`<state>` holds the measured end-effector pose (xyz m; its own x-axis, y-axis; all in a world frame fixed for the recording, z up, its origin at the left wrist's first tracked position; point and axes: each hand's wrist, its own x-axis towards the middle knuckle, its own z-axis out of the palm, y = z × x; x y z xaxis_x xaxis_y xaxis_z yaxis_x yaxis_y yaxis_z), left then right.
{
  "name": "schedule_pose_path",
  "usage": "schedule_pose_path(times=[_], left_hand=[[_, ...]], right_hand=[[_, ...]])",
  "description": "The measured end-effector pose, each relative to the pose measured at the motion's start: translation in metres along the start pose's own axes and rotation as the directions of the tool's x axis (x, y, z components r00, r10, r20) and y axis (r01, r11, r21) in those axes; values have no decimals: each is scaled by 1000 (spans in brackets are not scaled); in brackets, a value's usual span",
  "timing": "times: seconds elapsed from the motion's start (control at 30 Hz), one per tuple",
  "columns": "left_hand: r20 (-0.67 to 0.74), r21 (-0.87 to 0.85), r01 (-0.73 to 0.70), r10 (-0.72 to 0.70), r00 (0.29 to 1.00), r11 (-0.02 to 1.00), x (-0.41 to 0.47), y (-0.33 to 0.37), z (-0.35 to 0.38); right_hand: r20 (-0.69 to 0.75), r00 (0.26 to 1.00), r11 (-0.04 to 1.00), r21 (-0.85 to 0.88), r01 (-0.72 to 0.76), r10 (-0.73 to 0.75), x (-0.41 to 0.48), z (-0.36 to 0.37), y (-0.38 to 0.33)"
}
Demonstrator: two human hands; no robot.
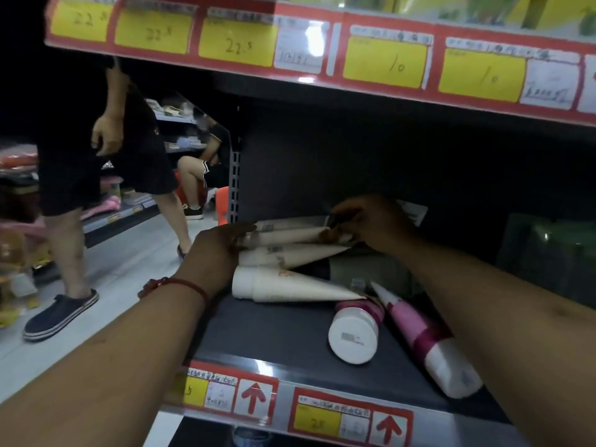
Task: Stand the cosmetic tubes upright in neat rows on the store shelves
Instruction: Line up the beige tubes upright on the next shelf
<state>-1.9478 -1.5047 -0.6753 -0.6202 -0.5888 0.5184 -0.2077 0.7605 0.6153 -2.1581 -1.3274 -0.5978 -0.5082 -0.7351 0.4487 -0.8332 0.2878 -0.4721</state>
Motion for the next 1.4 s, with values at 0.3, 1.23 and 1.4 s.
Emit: schedule_pose_path(times=[0.3,1.23,1.4], left_hand=[[2,28,52,-52,999,998,4,-1,1],[33,37,-12,11,999,999,0,1,-8],[6,-52,65,-65,998,996,0,-17,-9]], right_hand=[[82,993,983,-162,91,-79,33,10,4],[5,980,923,336,-187,197,64,28,-92],[-74,947,880,398,-258,311,63,25,-88]])
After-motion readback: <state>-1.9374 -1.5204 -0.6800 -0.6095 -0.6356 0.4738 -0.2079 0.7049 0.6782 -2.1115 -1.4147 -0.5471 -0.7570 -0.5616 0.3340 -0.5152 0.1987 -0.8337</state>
